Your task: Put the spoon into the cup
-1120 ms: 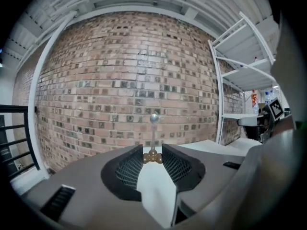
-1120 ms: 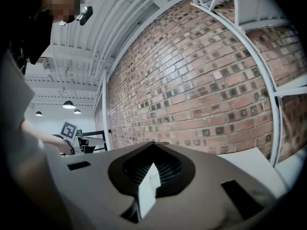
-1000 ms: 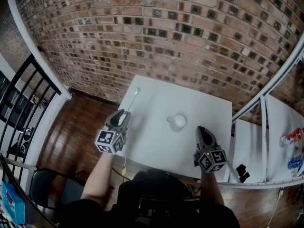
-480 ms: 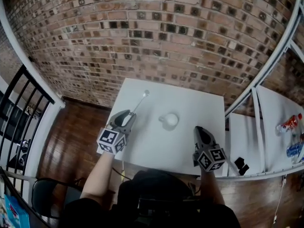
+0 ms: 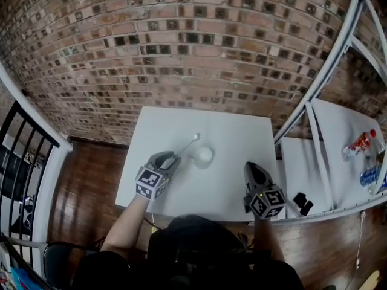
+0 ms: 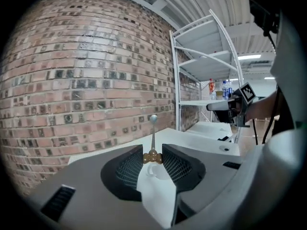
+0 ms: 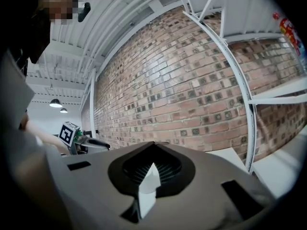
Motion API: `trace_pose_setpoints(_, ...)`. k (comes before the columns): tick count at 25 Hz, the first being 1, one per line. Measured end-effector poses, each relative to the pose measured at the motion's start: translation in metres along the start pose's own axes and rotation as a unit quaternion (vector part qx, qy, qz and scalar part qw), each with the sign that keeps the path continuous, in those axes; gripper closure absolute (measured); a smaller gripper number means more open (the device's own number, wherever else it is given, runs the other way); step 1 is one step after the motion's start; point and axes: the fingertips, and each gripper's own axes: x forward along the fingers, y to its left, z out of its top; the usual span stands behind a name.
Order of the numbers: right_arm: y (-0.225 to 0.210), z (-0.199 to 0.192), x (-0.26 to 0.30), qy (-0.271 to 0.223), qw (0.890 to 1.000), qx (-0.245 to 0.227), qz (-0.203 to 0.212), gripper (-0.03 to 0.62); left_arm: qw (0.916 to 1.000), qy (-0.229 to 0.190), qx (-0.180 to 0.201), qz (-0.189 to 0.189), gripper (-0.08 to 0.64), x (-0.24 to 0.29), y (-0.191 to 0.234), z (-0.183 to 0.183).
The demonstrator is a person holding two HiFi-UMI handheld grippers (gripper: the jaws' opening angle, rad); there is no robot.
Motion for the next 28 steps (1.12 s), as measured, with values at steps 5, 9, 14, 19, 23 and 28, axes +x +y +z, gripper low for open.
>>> trace_pose_setpoints(5,-0.008,-0.007,-0.006,0.01,1.0,0.009,-0.014,0.588,0.9966,0.076,0.019,-0.024,0.433,0.023,-0.011,-0.042)
trace_pose_setpoints(9,-0.017,-0.014,-0.011,0.014,1.0,0.016,-0.023,0.588,0.9886,0.141,0.036,-0.039,0.433,0.039,-0.023,-0.07)
trace_pose_setpoints(14,-0.021,-0.018,-0.012,0.014,0.999,0.025,-0.026,0.588,0.9803,0.188,0.021,-0.056,0.431,0.048,-0.029,-0.089)
trace_pose_setpoints(19,-0.023,-0.02,-0.01,0.015,0.999,0.027,-0.025,0.588,0.9807,0.187,0.01,-0.056,0.431,0.055,-0.026,-0.081)
trace_pose_setpoints(23,-0.024,-0.019,-0.007,0.017,0.999,0.026,-0.023,0.588,0.9835,0.173,0.003,-0.055,0.431,0.059,-0.023,-0.07)
trace_pose_setpoints(28,-0.026,-0.016,-0.004,0.017,0.999,0.021,-0.022,0.588,0.9853,0.16,-0.007,-0.059,0.431,0.066,-0.023,-0.062)
